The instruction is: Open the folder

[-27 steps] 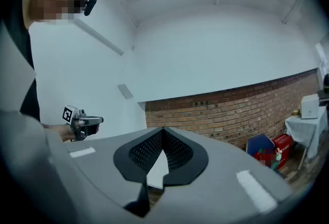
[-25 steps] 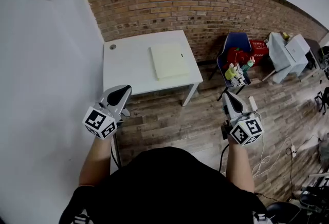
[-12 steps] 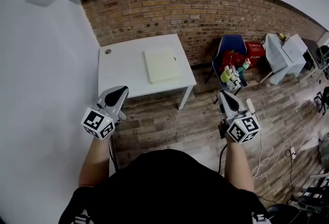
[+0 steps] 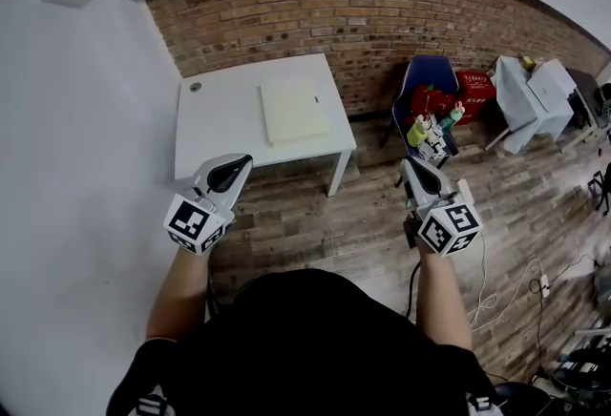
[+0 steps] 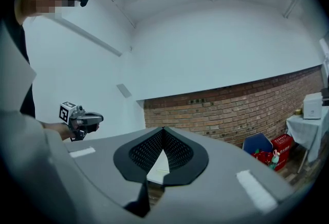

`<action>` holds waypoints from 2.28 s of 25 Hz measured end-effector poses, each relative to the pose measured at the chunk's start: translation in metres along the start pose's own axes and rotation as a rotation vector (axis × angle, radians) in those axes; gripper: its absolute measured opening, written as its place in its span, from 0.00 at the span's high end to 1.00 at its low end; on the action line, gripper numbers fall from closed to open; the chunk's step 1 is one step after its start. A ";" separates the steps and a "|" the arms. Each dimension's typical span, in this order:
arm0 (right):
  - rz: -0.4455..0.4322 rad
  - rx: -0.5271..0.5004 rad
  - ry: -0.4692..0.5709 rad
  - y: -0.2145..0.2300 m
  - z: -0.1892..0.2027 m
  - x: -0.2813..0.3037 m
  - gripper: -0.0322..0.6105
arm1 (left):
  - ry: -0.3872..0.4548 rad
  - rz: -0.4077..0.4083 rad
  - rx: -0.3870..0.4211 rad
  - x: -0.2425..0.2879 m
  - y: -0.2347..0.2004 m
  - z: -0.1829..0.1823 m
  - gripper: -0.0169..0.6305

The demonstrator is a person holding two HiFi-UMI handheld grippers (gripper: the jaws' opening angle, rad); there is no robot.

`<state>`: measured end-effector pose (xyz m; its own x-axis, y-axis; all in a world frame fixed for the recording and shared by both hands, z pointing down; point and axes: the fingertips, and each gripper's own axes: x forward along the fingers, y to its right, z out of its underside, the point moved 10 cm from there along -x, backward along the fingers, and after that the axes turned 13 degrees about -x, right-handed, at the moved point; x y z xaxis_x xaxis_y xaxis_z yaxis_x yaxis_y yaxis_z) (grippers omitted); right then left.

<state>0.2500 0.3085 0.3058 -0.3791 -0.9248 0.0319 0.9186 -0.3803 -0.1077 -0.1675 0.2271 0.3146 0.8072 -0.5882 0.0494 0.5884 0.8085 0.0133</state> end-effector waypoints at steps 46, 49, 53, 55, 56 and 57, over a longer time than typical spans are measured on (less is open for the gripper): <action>0.048 0.022 -0.095 0.078 0.054 0.072 0.95 | -0.036 0.003 -0.155 0.093 -0.093 0.048 0.97; 0.052 0.030 -0.098 0.085 0.053 0.092 0.95 | -0.042 0.007 -0.161 0.108 -0.113 0.047 0.97; 0.057 0.039 -0.110 0.089 0.056 0.115 0.95 | 0.005 -0.017 -0.152 0.119 -0.137 0.043 0.97; 0.057 0.042 -0.118 0.091 0.057 0.127 0.95 | 0.009 -0.009 -0.157 0.125 -0.149 0.041 0.97; 0.058 0.043 -0.122 0.092 0.056 0.133 0.95 | 0.005 -0.003 -0.159 0.128 -0.156 0.041 0.97; 0.059 0.044 -0.124 0.093 0.055 0.140 0.95 | 0.001 0.002 -0.162 0.130 -0.164 0.041 0.97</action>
<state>0.2886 0.1424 0.3544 -0.3102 -0.9388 0.1495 0.9438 -0.3229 -0.0697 -0.1604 0.0189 0.3601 0.8085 -0.5865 0.0486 0.5865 0.7963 -0.1481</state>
